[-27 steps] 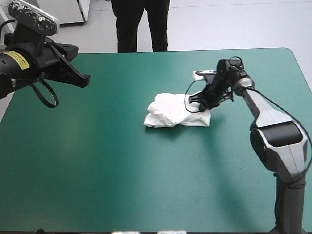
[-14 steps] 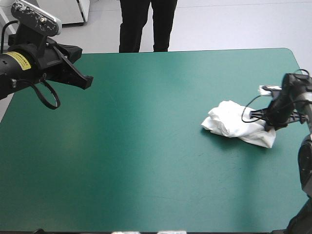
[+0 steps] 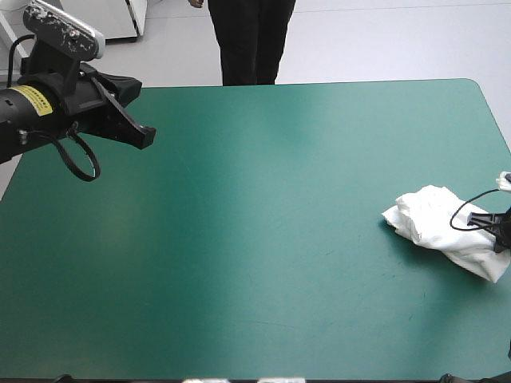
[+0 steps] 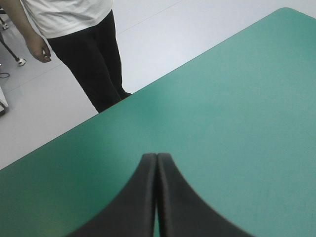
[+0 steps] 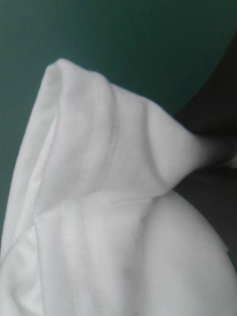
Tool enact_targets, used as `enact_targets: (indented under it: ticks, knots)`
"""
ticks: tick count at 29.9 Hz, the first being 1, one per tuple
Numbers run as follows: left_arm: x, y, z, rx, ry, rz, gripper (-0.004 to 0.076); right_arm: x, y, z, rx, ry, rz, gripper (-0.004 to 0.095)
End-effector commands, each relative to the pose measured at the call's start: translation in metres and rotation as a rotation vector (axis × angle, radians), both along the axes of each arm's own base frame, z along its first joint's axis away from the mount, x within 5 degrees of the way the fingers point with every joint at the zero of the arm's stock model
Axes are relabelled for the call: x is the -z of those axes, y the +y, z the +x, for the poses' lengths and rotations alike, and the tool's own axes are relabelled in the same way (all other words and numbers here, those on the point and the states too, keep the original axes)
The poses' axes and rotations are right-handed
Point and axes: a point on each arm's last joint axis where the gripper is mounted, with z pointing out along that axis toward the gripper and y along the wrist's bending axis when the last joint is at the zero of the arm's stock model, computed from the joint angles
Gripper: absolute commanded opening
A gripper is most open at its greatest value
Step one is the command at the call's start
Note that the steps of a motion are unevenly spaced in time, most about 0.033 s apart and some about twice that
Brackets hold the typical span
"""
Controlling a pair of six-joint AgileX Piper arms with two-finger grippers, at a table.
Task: Fold the cloth
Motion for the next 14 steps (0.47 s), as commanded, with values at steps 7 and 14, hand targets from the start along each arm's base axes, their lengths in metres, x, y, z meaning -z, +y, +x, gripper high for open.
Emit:
enact_targets:
  ticks: [7,14]
  knots:
    - [-0.014,0.004,-0.011,0.009,-0.082,-0.046,-0.0010,-0.023,0.004,-0.005,0.011,-0.058,0.011,0.0351]
    - [-0.016,0.007,-0.018,0.012,-0.085,-0.052,-0.0010,-0.065,0.016,-0.022,0.039,-0.182,-0.007,0.0617]
